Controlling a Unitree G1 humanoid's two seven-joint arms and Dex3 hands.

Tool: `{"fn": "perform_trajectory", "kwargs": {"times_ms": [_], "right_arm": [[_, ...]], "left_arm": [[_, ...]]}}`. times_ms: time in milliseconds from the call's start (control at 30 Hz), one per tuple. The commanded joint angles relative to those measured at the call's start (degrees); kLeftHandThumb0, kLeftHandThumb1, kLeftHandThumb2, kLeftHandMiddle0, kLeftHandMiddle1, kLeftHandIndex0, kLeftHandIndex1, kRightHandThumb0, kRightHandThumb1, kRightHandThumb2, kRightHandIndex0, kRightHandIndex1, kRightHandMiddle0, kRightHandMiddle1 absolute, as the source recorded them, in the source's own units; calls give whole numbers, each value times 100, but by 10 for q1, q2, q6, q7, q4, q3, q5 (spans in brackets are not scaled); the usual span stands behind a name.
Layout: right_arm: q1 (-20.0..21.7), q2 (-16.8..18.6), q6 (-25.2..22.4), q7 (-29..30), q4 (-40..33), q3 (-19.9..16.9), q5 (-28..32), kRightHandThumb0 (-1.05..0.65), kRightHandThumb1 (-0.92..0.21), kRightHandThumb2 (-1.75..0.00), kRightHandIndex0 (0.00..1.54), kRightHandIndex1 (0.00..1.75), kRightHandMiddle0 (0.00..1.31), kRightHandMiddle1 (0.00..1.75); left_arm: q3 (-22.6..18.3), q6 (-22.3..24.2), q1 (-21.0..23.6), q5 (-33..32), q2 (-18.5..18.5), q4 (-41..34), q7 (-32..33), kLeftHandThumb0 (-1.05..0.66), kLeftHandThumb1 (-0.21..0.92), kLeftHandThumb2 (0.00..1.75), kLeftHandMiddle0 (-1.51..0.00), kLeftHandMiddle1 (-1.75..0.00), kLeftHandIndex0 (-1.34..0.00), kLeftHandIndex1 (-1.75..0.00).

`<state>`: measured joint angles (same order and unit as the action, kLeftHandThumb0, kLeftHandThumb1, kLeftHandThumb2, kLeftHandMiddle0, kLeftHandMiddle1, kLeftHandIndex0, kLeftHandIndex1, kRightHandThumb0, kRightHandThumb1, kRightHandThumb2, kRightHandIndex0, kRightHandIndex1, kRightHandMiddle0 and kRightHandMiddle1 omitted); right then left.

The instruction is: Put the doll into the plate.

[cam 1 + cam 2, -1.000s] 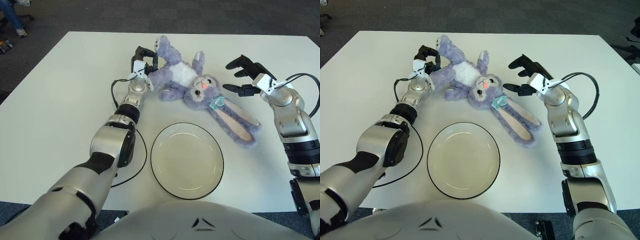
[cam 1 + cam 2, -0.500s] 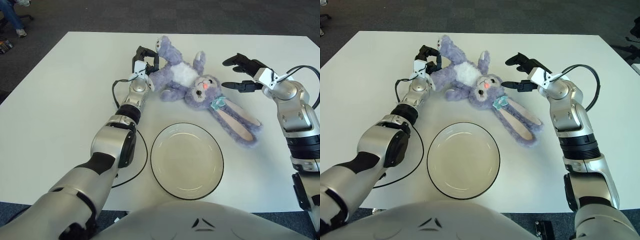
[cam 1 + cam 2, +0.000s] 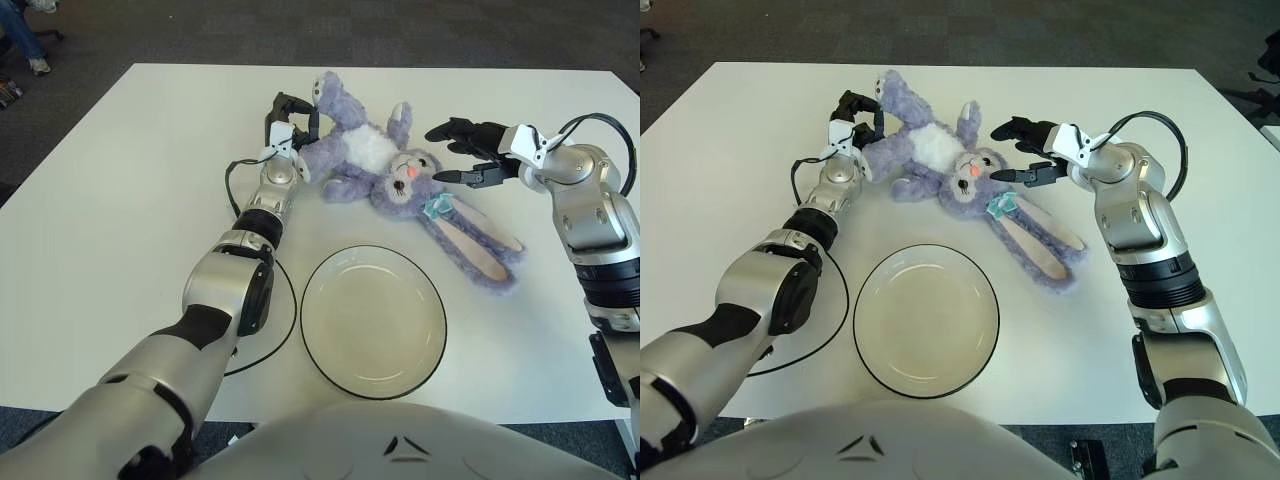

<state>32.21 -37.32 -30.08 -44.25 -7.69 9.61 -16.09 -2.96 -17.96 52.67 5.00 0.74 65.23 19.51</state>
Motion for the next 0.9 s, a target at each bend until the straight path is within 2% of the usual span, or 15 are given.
{"fn": "perform_trajectory", "kwargs": {"times_ms": [0, 167, 567, 733, 867], "right_arm": [[22, -2, -21, -19, -3, 9, 14, -102, -92, -37, 0, 5, 0, 31], [42, 11, -48, -36, 9, 20, 33, -100, -92, -37, 1, 5, 0, 34], [47, 19, -91, -57, 4, 29, 72, -90, -92, -31, 5, 4, 0, 46], [27, 43, -109, -42, 27, 17, 100, -87, -91, -27, 5, 3, 0, 42], [31, 44, -136, -41, 23, 12, 119, -87, -91, -26, 6, 3, 0, 33]], "left_arm": [[2, -5, 1, 4, 2, 1, 5, -39, 66, 88, -96, -174, -36, -175], [6, -6, 1, 10, 5, 0, 16, -39, 66, 88, -99, -175, -36, -175], [13, -9, 2, 16, 8, -3, 29, -39, 68, 86, -101, -175, -35, -175], [15, -9, 1, 19, 9, -6, 33, -39, 68, 86, -98, -175, -35, -175], [13, -8, 0, 15, 12, -9, 32, -39, 68, 86, -98, -175, -35, -175]]}}
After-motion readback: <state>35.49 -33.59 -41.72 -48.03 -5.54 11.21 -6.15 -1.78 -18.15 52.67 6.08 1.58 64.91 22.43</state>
